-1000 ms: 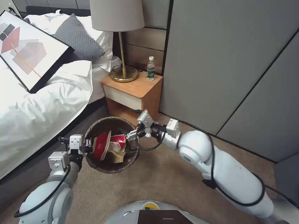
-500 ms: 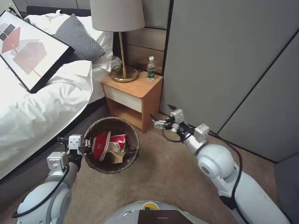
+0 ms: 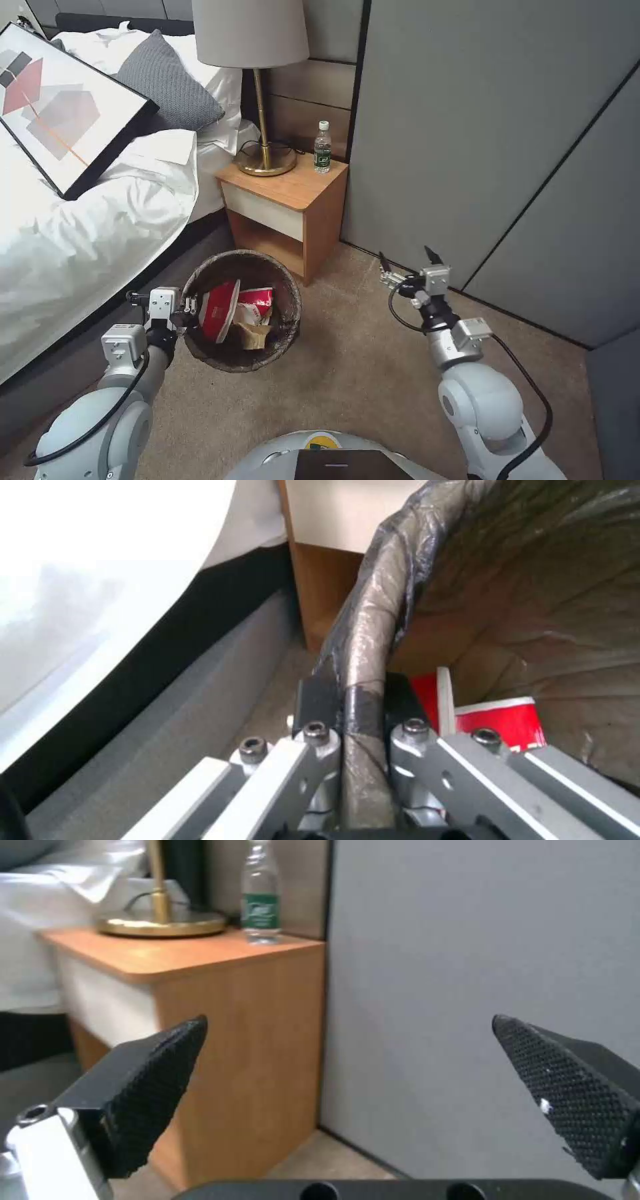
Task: Pick up the trash bin, then pick up the garbage from the floor and place it into the trash bin.
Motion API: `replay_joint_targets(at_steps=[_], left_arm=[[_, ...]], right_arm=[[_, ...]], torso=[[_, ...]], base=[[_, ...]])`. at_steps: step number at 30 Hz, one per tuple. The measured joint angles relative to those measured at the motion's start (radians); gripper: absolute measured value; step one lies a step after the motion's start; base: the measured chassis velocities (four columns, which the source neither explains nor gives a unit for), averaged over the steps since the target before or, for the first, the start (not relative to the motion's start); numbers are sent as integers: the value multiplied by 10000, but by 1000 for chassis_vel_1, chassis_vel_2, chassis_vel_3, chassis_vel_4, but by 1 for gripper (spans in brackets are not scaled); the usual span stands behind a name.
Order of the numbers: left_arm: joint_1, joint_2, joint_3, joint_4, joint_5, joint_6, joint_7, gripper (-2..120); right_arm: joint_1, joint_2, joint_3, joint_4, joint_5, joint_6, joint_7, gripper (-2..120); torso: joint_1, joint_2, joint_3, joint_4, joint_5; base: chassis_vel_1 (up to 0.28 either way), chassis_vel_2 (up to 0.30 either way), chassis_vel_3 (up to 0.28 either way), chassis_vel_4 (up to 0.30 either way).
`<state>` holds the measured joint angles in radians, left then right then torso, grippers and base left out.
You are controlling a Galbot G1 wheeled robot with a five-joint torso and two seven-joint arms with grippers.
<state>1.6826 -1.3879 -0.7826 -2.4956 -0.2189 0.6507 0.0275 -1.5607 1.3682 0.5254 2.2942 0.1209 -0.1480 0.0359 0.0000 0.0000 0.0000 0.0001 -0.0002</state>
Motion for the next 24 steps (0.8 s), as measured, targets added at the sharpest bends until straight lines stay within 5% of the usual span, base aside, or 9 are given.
replay_joint_targets(at_steps=[11,24], left_arm=[[-20,121,12,57,-40,-19,108,3],[-44,163,0,-14,-61,23,155,3]], right_arm=[[-1527,1298,1225,107,-809,1455,-555,100],[-2110,1491,1747,243,-799,2000,-828,100]], torso=[[0,0,0,-2,1],[0,0,0,-1,2]], base=[[0,0,0,0],[0,0,0,0]])
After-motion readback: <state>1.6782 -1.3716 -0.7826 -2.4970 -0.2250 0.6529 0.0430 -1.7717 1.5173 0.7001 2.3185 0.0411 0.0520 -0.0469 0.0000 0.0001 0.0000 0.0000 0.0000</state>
